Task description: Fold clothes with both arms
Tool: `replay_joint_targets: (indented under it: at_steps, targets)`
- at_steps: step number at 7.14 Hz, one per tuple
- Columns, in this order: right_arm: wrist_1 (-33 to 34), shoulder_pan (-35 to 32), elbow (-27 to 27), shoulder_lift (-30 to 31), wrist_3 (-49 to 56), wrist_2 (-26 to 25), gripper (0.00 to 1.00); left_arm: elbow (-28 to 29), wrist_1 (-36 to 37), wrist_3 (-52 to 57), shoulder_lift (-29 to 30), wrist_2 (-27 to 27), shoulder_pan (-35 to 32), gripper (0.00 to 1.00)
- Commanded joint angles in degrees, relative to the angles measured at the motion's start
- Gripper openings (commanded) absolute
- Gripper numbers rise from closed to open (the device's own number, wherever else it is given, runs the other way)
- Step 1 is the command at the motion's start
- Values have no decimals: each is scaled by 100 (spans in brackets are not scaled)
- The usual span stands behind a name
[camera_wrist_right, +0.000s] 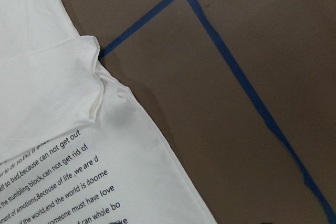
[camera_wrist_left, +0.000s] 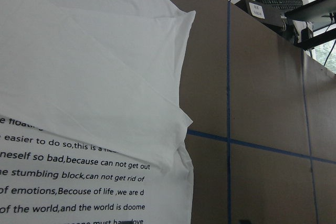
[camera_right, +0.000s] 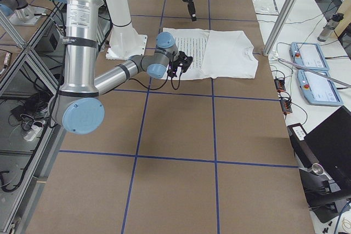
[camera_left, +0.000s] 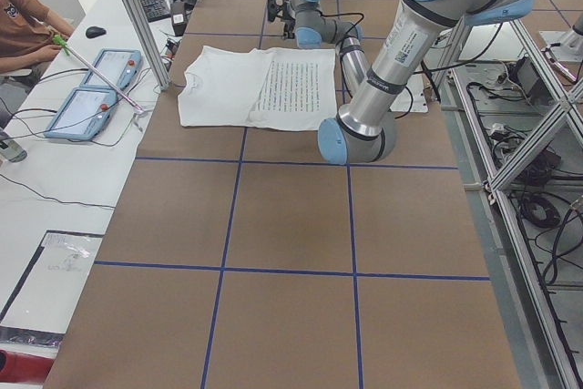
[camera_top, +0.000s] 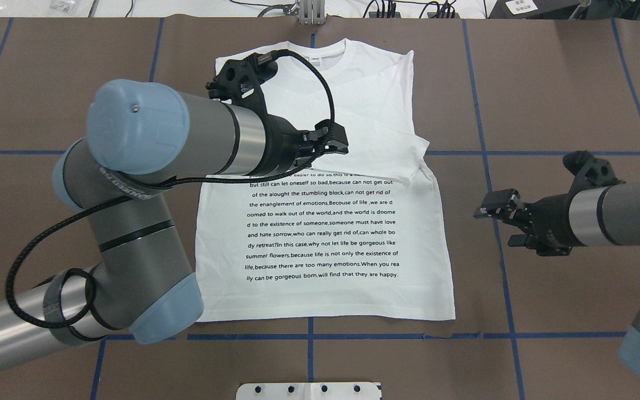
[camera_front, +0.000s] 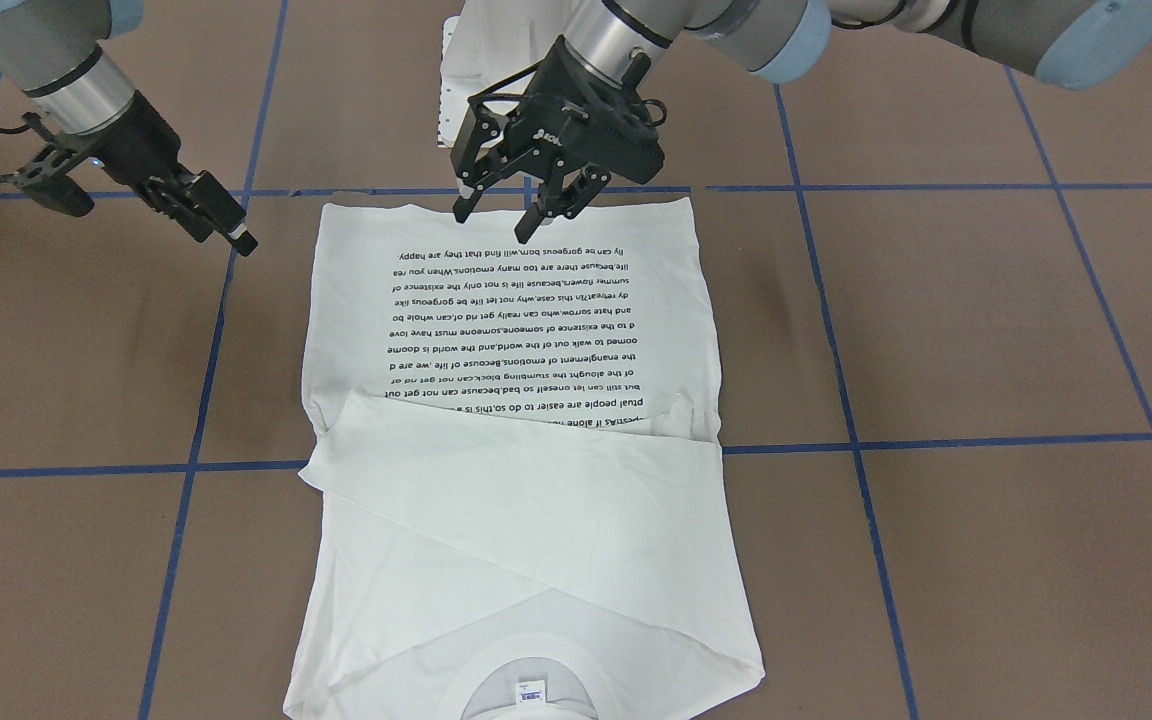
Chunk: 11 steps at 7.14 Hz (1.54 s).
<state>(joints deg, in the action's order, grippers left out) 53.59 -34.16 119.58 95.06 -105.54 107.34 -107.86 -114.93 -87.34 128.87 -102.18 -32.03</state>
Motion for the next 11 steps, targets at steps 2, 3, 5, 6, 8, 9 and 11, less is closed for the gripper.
replay_joint_targets:
  at_steps: [2, 3, 5, 6, 8, 9, 11]
  targets:
    - [822, 1854, 179, -136, -1221, -2209, 90, -341, 32, 42, -458, -100, -66, 67]
    - [1481, 2104, 180, -511, -1563, -2470, 88, -419, 32, 24, -502, -100, -67, 67]
    - [1734, 2404, 145, -559, -1856, -2569, 87, -438, 32, 7, -538, -74, -75, 67]
    - [2013, 2518, 136, -568, -1926, -2569, 87, -438, 32, 7, -590, -65, -75, 67]
    - [2225, 2642, 127, -559, -2014, -2552, 85, -437, 23, -2, -599, -65, -67, 67]
    - [2226, 2686, 101, -559, -2014, -2543, 83, -438, 23, -2, -608, -65, -67, 68]
    - [2235, 2704, 13, -550, -2006, -2534, 79, -446, 15, -11, -661, -56, -75, 68]
